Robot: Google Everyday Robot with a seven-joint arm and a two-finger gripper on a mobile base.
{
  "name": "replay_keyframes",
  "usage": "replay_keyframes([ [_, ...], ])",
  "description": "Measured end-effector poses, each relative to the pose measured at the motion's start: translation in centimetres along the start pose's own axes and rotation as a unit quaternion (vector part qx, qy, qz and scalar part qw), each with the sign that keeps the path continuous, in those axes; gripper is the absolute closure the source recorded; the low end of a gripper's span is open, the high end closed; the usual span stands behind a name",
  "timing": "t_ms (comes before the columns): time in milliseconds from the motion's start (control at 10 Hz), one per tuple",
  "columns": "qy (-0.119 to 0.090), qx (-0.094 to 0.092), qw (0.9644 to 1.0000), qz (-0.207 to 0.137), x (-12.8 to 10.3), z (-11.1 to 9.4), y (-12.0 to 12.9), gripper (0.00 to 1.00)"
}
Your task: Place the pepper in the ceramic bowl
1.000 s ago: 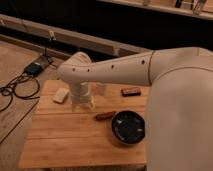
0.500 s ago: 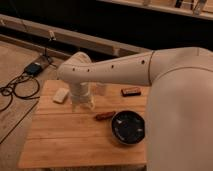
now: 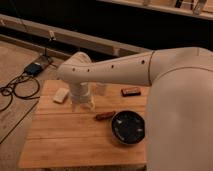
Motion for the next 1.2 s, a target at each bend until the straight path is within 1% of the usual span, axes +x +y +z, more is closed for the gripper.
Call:
replay_keyframes([
  [400, 0.000, 0.000, 1.0000, 0.000, 0.0, 0.0, 0.0, 0.35],
  [500, 0.003, 0.002, 1.0000, -0.005, 0.1, 0.2, -0.1, 0.35],
  [600, 0.006, 0.010, 0.9996, -0.025, 0.1, 0.8, -0.5, 0.35],
  [700, 0.008, 0.021, 0.9984, -0.052, 0.0, 1.6, -1.2, 0.35],
  [800, 0.013, 0.038, 0.9943, -0.099, -0.2, 2.9, -2.1, 0.35],
  [900, 0.016, 0.049, 0.9897, -0.133, -0.5, 3.9, -2.7, 0.35],
  [1000, 0.017, 0.058, 0.9840, -0.168, -1.0, 4.8, -3.0, 0.35],
  [1100, 0.019, 0.066, 0.9763, -0.206, -1.5, 5.9, -3.2, 0.35],
  [1200, 0.024, 0.069, 0.9691, -0.236, -2.0, 7.0, -3.5, 0.35],
])
